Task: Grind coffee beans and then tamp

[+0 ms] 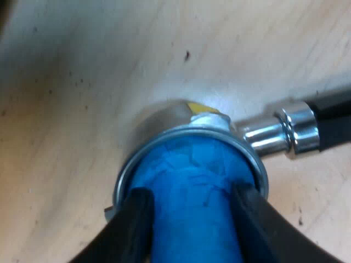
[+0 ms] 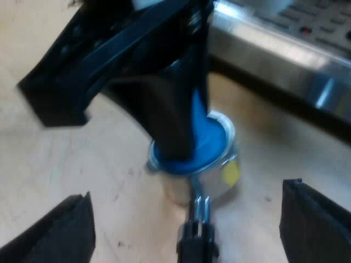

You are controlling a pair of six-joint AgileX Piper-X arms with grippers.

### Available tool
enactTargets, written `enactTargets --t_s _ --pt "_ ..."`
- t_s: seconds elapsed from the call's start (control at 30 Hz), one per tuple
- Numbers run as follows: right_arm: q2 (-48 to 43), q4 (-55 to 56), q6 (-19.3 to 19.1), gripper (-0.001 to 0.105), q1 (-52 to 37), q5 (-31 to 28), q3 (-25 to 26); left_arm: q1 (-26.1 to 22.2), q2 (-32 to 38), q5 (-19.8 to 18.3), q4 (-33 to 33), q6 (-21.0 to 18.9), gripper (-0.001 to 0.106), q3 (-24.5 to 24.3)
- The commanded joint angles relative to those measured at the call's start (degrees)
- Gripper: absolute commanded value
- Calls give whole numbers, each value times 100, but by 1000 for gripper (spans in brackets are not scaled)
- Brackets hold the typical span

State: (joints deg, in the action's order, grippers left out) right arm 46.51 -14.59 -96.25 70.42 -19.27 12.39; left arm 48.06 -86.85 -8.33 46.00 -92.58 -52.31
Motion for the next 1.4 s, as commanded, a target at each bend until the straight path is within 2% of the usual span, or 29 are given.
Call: enactTargets --t_s 0.03,0.23,0.33,0.57,0.63,0.97,1.2,1.4 --pt "-41 -174 -41 70 -13 -163 13 44 165 82 26 -17 1 -108" --pt "-41 -268 -41 70 -13 -153 13 44 503 82 75 -17 1 -384" --pt "-41 -399 -41 70 -13 -153 13 44 719 82 299 -17 1 -470" --pt "-41 -713 -41 70 -13 -153 13 21 1276 478 761 -17 1 -469" --pt "-41 -712 -41 70 -13 -153 13 -53 1402 482 959 -17 1 -469" --pt "-41 -712 -41 70 -13 -153 13 -1195 1982 482 1634 -58 1 -431" --pt "-41 -712 -41 70 -13 -153 13 -2024 2305 482 1684 -58 1 189" --pt "-41 -712 -41 70 -13 -153 13 -2816 2319 470 1549 3 1 598"
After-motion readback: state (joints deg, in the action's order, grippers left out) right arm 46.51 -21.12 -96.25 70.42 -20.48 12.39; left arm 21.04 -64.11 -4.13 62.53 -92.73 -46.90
